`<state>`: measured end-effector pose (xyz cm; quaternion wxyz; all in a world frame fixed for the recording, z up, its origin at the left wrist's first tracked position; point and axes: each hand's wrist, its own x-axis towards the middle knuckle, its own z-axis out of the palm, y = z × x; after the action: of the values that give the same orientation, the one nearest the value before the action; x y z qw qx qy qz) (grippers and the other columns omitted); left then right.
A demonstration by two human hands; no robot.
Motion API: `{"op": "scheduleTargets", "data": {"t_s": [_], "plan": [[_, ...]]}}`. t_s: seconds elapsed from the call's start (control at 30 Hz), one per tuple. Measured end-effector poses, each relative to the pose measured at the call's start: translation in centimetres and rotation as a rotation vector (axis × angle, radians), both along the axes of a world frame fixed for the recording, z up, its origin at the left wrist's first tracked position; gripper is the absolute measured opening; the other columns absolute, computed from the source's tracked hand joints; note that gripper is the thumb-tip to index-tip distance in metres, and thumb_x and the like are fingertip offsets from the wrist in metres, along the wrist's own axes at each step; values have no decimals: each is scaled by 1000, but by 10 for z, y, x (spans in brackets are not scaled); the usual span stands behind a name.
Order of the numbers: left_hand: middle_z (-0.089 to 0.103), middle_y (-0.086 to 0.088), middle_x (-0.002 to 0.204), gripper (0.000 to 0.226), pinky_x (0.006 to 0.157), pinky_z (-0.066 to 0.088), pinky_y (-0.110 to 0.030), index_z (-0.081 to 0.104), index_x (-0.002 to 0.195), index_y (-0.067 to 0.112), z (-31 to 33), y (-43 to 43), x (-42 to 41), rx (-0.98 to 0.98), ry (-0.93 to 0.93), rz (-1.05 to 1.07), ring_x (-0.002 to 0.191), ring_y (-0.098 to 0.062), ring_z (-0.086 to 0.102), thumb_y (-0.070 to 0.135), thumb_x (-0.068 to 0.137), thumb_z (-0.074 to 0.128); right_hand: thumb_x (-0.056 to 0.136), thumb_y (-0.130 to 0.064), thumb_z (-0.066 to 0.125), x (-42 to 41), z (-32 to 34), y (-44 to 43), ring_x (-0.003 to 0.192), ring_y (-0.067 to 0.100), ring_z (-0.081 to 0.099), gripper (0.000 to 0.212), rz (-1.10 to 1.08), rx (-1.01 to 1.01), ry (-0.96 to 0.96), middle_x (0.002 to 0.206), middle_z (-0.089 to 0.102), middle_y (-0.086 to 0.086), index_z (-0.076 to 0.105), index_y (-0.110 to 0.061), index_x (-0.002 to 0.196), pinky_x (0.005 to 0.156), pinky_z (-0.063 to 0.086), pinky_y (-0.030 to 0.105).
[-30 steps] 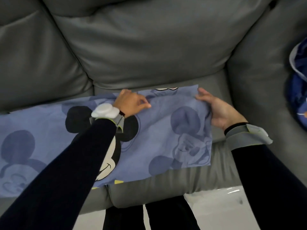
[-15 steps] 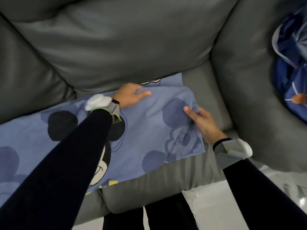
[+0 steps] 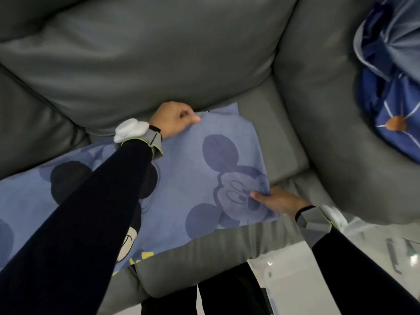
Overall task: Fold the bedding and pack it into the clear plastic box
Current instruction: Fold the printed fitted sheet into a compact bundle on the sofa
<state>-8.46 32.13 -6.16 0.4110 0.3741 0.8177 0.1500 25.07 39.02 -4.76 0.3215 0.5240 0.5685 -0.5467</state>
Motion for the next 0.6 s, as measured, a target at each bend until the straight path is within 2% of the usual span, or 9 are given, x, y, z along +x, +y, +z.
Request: {"op": "scheduleTargets", "data": {"t_s": [0.07,0.17,0.23,0.3,0.37,0.43,0.47,0.53,0.6], "plan": [[68,-10,91,26,73,41,-29,69,95,11,-8,-15,1,29,81,77,86,-27,60,35,89,62,90,-42,61,4,-2,10,97,17,61,41,28,68,-64,107,65,2,66,-10,115,79,46,26],[68,-12,99,34,78,43,-33,65,100,12,-19,-33,1,-76,81,26,96,-32,61,44,92,55,82,-51,66,-1,-4,21,95,26,68,45,55,-15,-158,106,69,10,65,-16,111,80,58,38],[65,-7,94,36,79,44,-33,64,96,15,-16,-32,-4,-115,56,-8,95,-30,60,50,90,54,78,-58,67,-13,6,26,86,21,69,50,20,-135,-207,102,71,7,64,-19,109,71,59,31],[60,-2,84,32,77,44,-33,64,87,15,-12,-24,-7,-80,36,-38,91,-30,60,45,90,56,74,-67,65,-33,11,36,86,16,69,59,6,-55,-116,100,73,4,68,-18,107,70,55,25],[61,-3,84,27,78,44,-33,65,89,11,-12,-19,-8,-23,-3,-54,89,-28,60,37,92,56,75,-68,63,-60,13,42,85,16,69,63,-72,143,52,92,74,4,72,-10,98,72,55,28],[66,-6,92,23,83,46,-34,66,96,11,-11,-22,-7,15,-16,-65,92,-27,61,31,93,56,81,-59,63,-93,12,44,60,7,61,56,-236,277,185,69,67,3,68,-4,74,57,49,19],[68,-7,97,21,85,47,-35,67,99,13,-11,-25,-7,32,-13,-62,95,-26,61,29,93,55,85,-54,62,-112,12,45,51,4,51,49,-305,305,228,61,59,-1,61,-10,65,48,41,14],[69,-5,100,19,86,47,-35,66,100,15,-10,-31,-10,71,-32,-38,96,-24,61,28,94,55,89,-46,61,-147,3,46,58,4,53,32,-475,221,299,73,63,-2,62,-16,77,51,42,9],[69,-2,98,19,86,47,-34,67,99,16,-10,-38,-14,102,-55,-4,95,-21,62,30,93,56,93,-34,60,-167,-14,49,83,9,64,28,-642,153,401,102,69,3,67,-10,106,76,54,17]]}}
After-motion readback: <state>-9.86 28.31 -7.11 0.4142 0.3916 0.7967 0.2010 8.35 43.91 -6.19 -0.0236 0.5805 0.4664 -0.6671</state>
